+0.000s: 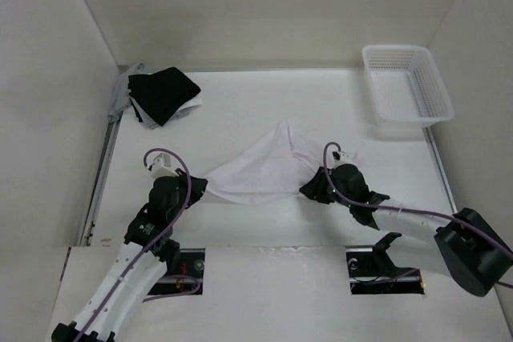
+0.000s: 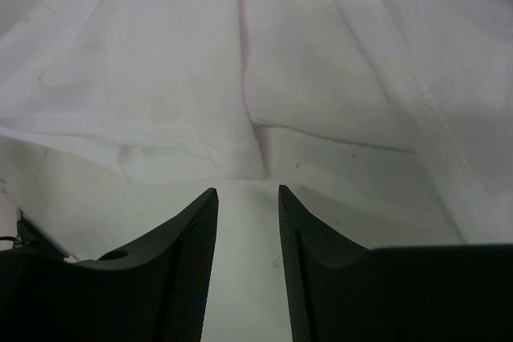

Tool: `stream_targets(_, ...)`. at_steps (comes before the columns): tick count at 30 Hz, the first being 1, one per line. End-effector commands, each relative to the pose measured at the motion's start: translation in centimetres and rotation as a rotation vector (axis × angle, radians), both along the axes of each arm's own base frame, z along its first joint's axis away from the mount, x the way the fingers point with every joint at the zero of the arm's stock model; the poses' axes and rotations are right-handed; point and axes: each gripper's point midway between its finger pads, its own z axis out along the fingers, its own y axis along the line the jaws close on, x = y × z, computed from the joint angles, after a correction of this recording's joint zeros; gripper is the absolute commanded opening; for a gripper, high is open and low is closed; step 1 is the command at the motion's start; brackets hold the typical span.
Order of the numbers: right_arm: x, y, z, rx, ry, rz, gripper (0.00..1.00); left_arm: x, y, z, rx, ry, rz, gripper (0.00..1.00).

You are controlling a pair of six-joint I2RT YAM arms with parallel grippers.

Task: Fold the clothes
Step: Flatten the tank top out

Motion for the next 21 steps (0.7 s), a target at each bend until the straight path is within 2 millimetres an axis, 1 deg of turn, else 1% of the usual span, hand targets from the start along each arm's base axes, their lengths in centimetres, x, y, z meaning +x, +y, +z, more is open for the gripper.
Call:
stream_targets(1,2.1,2.2,2.6,0.058,-0.090,0.030,0.41,0.5,-0.5,1.0,-0.014,-0.047,-0.039,0.05)
stream_targets(4,2.7,3.0,2.2,0.044,-0.074,0.054,0.39,0.5,-0.1,0.7,-0.017,-0.045,-0.029,0.05)
stream_targets(9,3.3,3.3,1.6,0.034,-0.070,0.056,0.38,0.4,0.0,0.5,-0.024,-0.043,-0.024,0.05)
stream_targets(12,3.3,3.3,1.0,0.037,-0.052,0.057,0.33,0.5,0.1,0.5,-0.021,-0.039,-0.022,0.05)
stream_targets(15,3.3,3.5,0.3,0.033,-0.027,0.067,0.22,0.6,0.2,0.6,-0.020,-0.042,-0.016,0.05)
stream_targets(16,3.2,3.5,0.1,0.030,-0.021,0.066,0.21,0.6,0.2,0.6,-0.019,-0.042,-0.015,0.05)
stream_targets(17,3.2,3.5,0.1,0.032,-0.019,0.064,0.21,0.7,0.3,0.6,-0.020,-0.042,-0.011,0.05)
stream_targets(18,3.2,3.4,0.0,0.032,-0.012,0.060,0.24,0.7,0.3,0.6,-0.021,-0.042,-0.009,0.05)
stream_targets(20,3.2,3.1,-0.3,0.027,-0.005,0.053,0.33,0.8,0.3,0.6,-0.022,-0.039,-0.009,0.05)
stream_targets(21,3.1,3.0,-0.4,0.024,-0.006,0.053,0.36,0.8,0.3,0.7,-0.023,-0.040,-0.010,0.05)
